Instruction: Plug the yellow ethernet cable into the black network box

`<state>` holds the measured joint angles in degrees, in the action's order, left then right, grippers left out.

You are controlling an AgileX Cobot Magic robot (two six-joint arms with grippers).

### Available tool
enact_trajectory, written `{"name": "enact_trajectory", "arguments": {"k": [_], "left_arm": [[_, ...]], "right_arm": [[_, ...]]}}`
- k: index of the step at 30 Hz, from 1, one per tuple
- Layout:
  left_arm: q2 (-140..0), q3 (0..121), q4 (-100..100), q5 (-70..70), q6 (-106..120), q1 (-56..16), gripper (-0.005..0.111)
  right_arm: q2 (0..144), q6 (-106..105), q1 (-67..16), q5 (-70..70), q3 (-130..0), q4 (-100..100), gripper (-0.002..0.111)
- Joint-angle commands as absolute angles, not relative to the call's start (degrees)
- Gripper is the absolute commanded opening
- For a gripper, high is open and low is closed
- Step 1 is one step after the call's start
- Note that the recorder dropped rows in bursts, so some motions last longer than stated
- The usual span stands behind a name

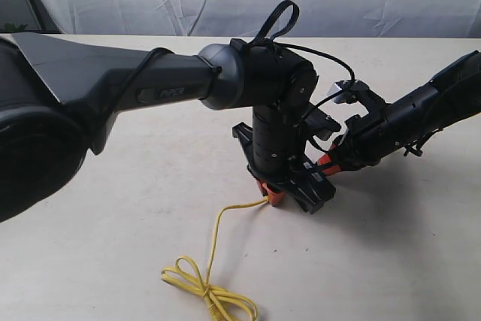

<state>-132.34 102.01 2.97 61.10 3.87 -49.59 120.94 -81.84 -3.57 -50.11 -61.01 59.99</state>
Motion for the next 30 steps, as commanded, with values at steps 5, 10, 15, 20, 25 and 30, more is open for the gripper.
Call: {"name": "enact_trajectory", "arguments": {"k": [5, 10, 15, 20, 25, 30], "left_arm": [[-132.08, 102.24, 2.68, 59.75, 3.4, -49.81, 0.0], [-131.7, 102.24, 2.68, 59.99, 3.4, -49.81, 0.0], [-131.7, 102.24, 2.68, 61.03, 3.77, -49.81, 0.0], [-131.7, 102.24, 1.64, 61.82, 3.77, -49.81, 0.0], [-131.33, 102.34, 1.61, 61.93, 3.77, -49.81, 0.0], [-130.69, 102.34, 1.61, 61.26, 3.77, -49.81, 0.0]], "right_arm": [[120.95, -82.35, -3.47, -51.12, -61.02, 59.27, -0.001], [120.95, -82.35, -3.47, -51.12, -61.02, 59.14, -0.001], [120.95, -82.35, -3.47, -51.01, -61.02, 59.01, -0.001], [120.95, -82.35, -3.47, -50.89, -61.02, 59.01, -0.001], [120.95, -82.35, -3.47, -50.78, -61.02, 59.01, -0.001], [120.95, -82.35, -3.47, -50.66, -61.02, 59.01, -0.001]]}}
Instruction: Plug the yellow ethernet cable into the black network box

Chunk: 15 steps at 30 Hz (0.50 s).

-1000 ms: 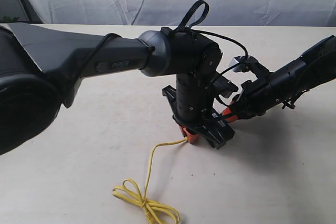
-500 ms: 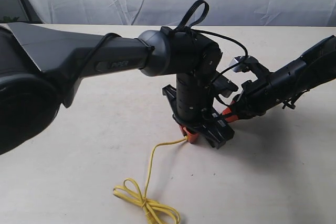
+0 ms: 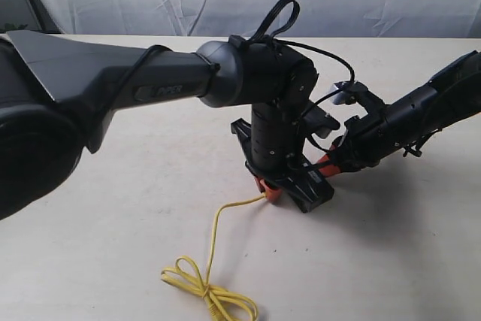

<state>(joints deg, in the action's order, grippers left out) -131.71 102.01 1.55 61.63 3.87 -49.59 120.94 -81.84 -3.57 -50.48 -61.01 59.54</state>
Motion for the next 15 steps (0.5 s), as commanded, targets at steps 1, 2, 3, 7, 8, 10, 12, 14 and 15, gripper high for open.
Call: {"name": "enact_trajectory", "arguments": {"k": [1, 2, 3, 7, 8, 10, 12, 14, 15], "left_arm": [[-130.69, 102.34, 1.61, 61.26, 3.77, -49.81, 0.0], [-130.69, 102.34, 1.61, 61.17, 3.77, -49.81, 0.0], [-130.69, 102.34, 1.88, 60.98, 3.77, -49.81, 0.0], [-130.69, 102.34, 3.16, 60.36, 3.77, -49.81, 0.0], [-130.69, 102.34, 3.16, 60.24, 3.77, -49.81, 0.0], [-130.69, 102.34, 3.16, 60.2, 3.77, -49.81, 0.0], [-130.8, 102.34, 3.06, 60.61, 3.77, -49.81, 0.0], [-131.21, 102.34, 3.06, 60.7, 3.03, -49.81, 0.0], [-131.42, 102.34, 3.06, 60.58, 1.88, -49.81, 0.0]], "right_arm": [[120.95, -82.35, -3.47, -50.66, -61.02, 59.01, -0.001], [120.95, -82.35, -3.47, -50.66, -61.02, 59.01, -0.001], [120.95, -82.35, -3.47, -50.66, -61.02, 59.01, -0.001], [120.95, -82.24, -3.47, -50.55, -61.02, 59.01, -0.001], [120.95, -82.24, -3.47, -50.55, -61.02, 59.01, -0.001], [120.95, -82.24, -3.47, -50.55, -61.02, 59.01, -0.001], [120.95, -82.24, -3.47, -50.55, -61.02, 59.01, -0.001], [120.95, -82.24, -3.47, -50.55, -61.02, 59.01, -0.001], [120.95, -82.25, -3.47, -50.55, -61.02, 59.15, -0.001]]}}
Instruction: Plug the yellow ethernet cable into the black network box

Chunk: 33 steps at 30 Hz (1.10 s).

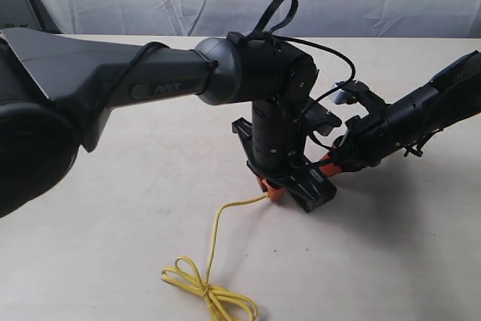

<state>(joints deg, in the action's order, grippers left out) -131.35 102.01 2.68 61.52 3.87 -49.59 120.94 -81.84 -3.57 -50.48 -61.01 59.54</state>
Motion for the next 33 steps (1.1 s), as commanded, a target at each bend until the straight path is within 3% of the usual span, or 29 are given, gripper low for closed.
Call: {"name": "enact_trajectory", "arguments": {"k": [1, 33], "left_arm": [[-131.7, 102.34, 3.06, 60.58, 0.87, -49.81, 0.0], [-129.74, 102.34, 1.09, 61.5, 0.0, -49.81, 0.0]], "right_arm": [[120.95, -82.25, -3.47, -50.55, -61.02, 59.42, -0.001], [120.95, -79.91, -3.47, -50.43, -61.02, 59.99, -0.001]]}}
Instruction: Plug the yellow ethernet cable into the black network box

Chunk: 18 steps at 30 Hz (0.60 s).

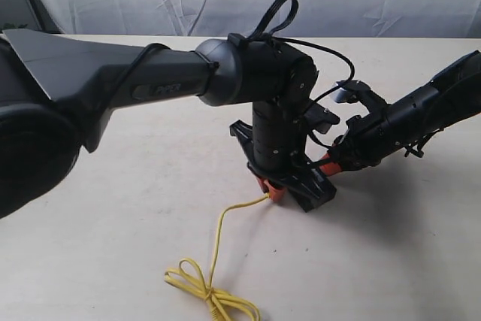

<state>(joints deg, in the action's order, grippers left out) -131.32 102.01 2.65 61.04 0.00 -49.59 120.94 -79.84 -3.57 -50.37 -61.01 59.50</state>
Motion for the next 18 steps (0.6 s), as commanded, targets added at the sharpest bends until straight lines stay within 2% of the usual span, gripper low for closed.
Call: {"name": "enact_trajectory", "arguments": {"k": [1, 18], "left_arm": [[-129.74, 102.34, 0.74, 61.93, 0.0, -49.81, 0.0], [-129.39, 100.82, -3.29, 65.34, 1.46, -48.51, 0.0]], "right_arm": [[120.95, -79.91, -3.47, -50.43, -61.02, 59.8, -0.001], [120.95, -79.74, -3.47, -49.15, -61.02, 59.48, -0.001]]}}
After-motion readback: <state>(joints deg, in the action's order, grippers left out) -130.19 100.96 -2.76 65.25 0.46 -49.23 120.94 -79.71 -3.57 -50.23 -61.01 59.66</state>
